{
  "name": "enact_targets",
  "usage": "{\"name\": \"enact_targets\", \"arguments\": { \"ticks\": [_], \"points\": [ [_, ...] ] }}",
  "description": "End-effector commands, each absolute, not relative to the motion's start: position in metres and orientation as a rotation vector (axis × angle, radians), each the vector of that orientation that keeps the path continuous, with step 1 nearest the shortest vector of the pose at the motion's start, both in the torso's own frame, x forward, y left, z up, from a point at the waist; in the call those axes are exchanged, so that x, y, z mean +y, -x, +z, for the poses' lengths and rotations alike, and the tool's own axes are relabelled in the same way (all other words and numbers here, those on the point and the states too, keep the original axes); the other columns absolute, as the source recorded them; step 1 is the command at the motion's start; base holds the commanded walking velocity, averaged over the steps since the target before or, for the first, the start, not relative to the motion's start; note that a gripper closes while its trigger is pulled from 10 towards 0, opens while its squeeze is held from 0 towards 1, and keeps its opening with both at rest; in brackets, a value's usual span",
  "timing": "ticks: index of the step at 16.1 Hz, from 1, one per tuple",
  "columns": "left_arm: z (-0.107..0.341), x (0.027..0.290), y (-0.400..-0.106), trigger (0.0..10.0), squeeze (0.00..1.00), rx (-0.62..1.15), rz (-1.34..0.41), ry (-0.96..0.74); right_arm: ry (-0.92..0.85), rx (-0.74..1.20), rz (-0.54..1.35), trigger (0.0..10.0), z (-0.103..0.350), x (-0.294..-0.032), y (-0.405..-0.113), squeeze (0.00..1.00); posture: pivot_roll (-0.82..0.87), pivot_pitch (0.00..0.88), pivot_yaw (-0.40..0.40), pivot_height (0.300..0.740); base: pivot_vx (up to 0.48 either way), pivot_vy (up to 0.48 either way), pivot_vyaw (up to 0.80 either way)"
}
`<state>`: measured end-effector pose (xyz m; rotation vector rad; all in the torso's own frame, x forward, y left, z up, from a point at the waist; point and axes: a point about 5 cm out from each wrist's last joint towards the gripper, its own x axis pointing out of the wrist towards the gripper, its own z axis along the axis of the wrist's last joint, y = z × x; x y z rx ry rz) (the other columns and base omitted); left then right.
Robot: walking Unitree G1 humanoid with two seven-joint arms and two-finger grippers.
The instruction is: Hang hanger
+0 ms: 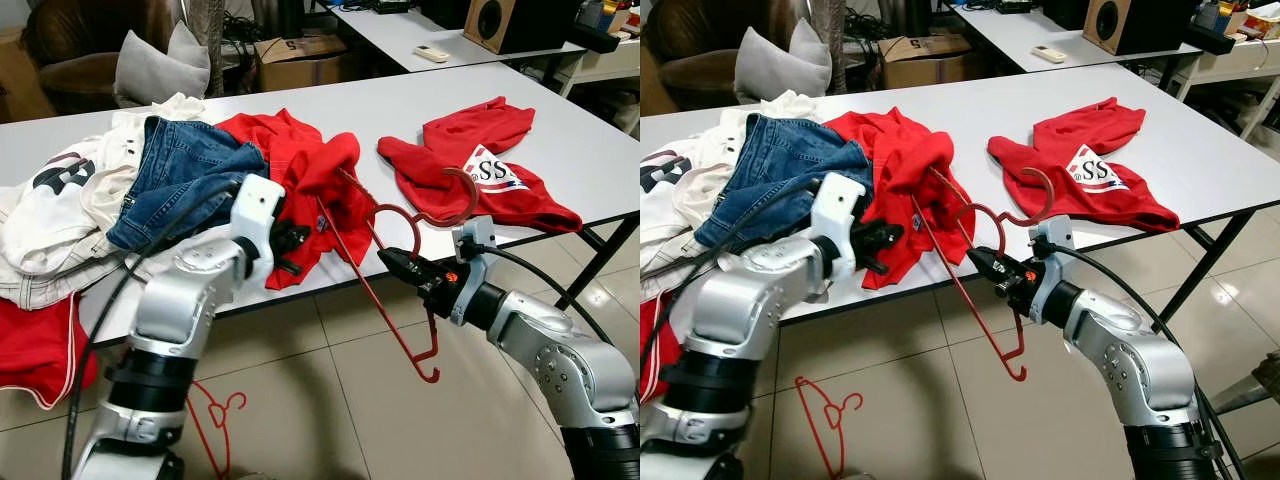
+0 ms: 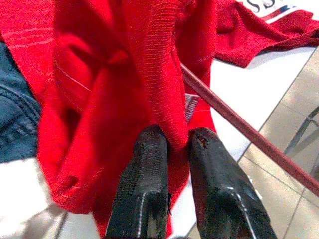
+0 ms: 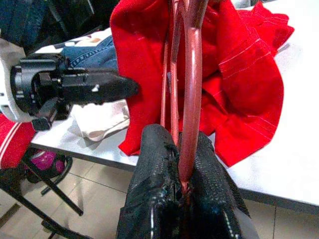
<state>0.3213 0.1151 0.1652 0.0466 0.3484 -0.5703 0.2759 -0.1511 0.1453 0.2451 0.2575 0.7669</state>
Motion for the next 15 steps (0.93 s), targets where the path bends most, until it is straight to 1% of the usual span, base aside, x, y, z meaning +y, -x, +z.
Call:
{"name": "enact_targets", "arguments": {
  "ticks": [1, 2, 5, 8, 12, 13, 15],
  "points": [
    [0.163, 0.118, -0.322, 1.6, 0.00, 0.349, -0.540, -0.045, -0.237, 0.219, 0.766, 10.0, 0.153, -0.153, -0.280, 0.00, -0.14, 0.000, 0.022, 0.740, 0.000, 0.000, 0.00],
    [0.160, 0.120, -0.322, 0.0, 0.00, 0.347, -0.522, -0.047, -0.238, 0.217, 0.767, 10.0, 0.153, -0.153, -0.280, 0.00, -0.14, 0.000, 0.023, 0.740, 0.000, 0.000, 0.00],
    [0.158, 0.127, -0.325, 0.0, 0.00, 0.324, -0.471, -0.040, -0.241, 0.214, 0.761, 10.0, 0.154, -0.155, -0.279, 0.00, -0.14, 0.000, 0.023, 0.740, 0.000, 0.000, 0.00],
    [0.178, 0.133, -0.330, 0.0, 0.00, 0.217, -0.498, -0.016, -0.251, 0.215, 0.749, 10.0, 0.153, -0.158, -0.278, 0.00, -0.14, 0.000, 0.024, 0.740, 0.000, 0.000, 0.00],
    [0.244, 0.139, -0.345, 0.0, 0.00, 0.042, -0.585, -0.072, -0.269, 0.238, 0.720, 10.0, 0.141, -0.159, -0.271, 0.00, -0.10, 0.000, 0.077, 0.740, 0.000, 0.000, 0.00],
    [0.262, 0.134, -0.347, 0.0, 0.00, 0.007, -0.628, -0.101, -0.282, 0.238, 0.721, 10.0, 0.138, -0.156, -0.269, 0.00, -0.10, 0.000, 0.090, 0.740, 0.000, 0.000, 0.00],
    [0.276, 0.127, -0.347, 0.0, 0.00, -0.012, -0.688, -0.133, -0.293, 0.246, 0.733, 10.0, 0.134, -0.149, -0.266, 0.00, -0.09, 0.000, 0.115, 0.740, 0.000, 0.000, 0.00]
  ]
}}
